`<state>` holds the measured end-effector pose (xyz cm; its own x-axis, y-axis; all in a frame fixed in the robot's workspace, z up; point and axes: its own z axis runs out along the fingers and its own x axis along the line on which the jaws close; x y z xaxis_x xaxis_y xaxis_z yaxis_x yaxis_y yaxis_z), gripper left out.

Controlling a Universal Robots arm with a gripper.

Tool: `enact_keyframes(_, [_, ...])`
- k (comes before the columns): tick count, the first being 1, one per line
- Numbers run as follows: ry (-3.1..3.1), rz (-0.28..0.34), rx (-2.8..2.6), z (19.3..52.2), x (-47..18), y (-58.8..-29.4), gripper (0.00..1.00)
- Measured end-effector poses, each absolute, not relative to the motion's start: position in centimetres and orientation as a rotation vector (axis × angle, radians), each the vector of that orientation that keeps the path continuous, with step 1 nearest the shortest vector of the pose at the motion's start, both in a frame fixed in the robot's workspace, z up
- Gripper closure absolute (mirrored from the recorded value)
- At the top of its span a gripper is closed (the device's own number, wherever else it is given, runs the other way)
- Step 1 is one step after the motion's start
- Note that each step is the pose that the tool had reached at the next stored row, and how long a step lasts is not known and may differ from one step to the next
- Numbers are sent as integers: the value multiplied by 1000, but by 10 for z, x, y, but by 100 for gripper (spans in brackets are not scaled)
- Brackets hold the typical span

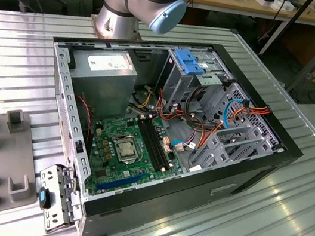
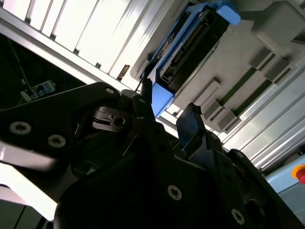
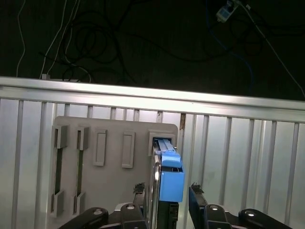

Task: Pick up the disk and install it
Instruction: 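Pick up the disk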

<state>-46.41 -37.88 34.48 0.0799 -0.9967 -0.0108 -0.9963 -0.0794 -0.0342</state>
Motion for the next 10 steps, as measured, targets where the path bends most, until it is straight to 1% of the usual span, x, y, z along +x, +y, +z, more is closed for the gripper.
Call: enact_keyframes(10, [2109,-23,-2285,339,-464,-379,52])
